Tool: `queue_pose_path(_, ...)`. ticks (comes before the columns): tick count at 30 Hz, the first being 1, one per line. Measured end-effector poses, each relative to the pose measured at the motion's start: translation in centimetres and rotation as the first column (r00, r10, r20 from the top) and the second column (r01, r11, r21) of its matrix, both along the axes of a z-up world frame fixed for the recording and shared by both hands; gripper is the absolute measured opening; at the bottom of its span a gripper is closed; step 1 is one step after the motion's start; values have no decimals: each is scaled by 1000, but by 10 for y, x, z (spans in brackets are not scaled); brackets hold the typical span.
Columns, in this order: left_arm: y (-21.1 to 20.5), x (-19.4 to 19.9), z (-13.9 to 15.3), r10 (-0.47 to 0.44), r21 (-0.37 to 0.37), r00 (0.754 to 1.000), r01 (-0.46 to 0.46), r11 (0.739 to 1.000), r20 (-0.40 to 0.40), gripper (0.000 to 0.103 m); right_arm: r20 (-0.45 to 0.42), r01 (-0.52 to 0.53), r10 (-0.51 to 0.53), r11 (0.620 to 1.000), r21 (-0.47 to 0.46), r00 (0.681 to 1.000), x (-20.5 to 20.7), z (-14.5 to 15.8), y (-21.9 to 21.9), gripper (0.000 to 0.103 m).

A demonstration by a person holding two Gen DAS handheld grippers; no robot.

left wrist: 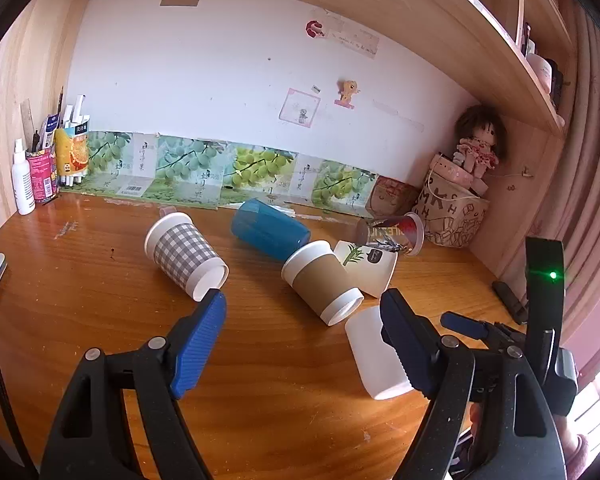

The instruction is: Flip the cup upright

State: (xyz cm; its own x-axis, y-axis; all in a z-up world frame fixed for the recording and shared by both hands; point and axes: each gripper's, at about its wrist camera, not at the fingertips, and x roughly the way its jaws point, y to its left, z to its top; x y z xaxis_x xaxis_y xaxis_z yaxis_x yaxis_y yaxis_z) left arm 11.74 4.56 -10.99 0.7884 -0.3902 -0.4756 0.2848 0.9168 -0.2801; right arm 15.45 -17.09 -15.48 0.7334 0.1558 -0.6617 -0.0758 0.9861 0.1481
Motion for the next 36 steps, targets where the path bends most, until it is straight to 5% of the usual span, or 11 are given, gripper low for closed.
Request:
queue_pose_path(18,-11,-1,-16,-87,-4,996,87,996,-13,89,-111,10,-13,1000,-30,994,40,-22,5,102)
queue_pose_path(36,-8,-2,-22,-90,-16,995,89,996,-46,89,-188,-7,-3,999,-51,982,52,-31,10,72)
